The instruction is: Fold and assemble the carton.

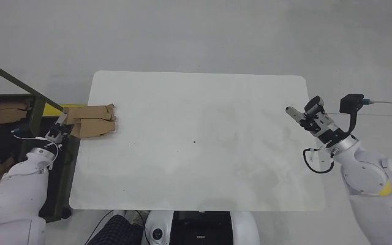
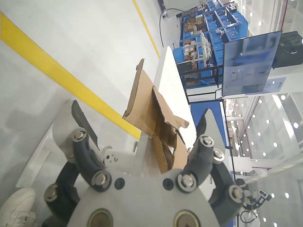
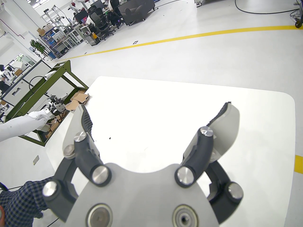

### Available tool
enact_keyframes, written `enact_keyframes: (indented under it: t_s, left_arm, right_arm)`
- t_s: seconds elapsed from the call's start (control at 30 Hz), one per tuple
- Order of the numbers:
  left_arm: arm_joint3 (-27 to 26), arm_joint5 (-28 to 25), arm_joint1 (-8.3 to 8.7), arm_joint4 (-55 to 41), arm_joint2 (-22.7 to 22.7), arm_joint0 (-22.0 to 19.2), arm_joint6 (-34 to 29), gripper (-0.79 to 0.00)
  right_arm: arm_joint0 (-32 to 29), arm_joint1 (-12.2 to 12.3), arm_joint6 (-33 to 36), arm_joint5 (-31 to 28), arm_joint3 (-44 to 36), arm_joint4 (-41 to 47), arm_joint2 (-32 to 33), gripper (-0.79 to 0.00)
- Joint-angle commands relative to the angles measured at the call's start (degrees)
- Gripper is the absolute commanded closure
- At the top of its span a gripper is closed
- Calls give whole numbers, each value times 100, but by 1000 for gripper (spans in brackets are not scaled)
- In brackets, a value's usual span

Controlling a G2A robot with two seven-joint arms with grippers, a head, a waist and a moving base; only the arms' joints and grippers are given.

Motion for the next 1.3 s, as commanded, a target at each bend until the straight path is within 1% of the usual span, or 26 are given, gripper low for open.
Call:
enact_keyframes:
  t_s: [0.0,0.17,0.2,0.3,0.4,0.43,0.8,1.1,1.27]
  left_arm:
    - [95,-11,-22,63,47,-90,38,-785]
    - [269,-2,-60,79,103,-257,-56,-785]
    - [313,39,-62,55,100,-293,-99,-733]
    - [421,151,-58,-22,73,-408,-211,-326]
    - [494,203,-51,-78,50,-495,-340,-55]
    - [512,208,-50,-90,46,-516,-378,0]
    - [567,334,-24,-528,-128,-748,-797,0]
    - [321,377,82,-921,-380,-1000,-1105,0]
    - [75,416,68,-1171,-424,-1120,-1397,0]
  right_arm:
    - [0,0,0,0,0,0,0,-785]
    - [0,0,0,0,0,0,0,-785]
    - [0,0,0,0,0,0,0,-785]
    - [0,0,0,0,0,0,0,-785]
    - [0,0,0,0,0,0,0,-785]
    - [0,0,0,0,0,0,0,-785]
    - [0,0,0,0,0,0,0,-785]
    - [0,0,0,0,0,0,0,-785]
    - [0,0,0,0,0,0,0,-785]
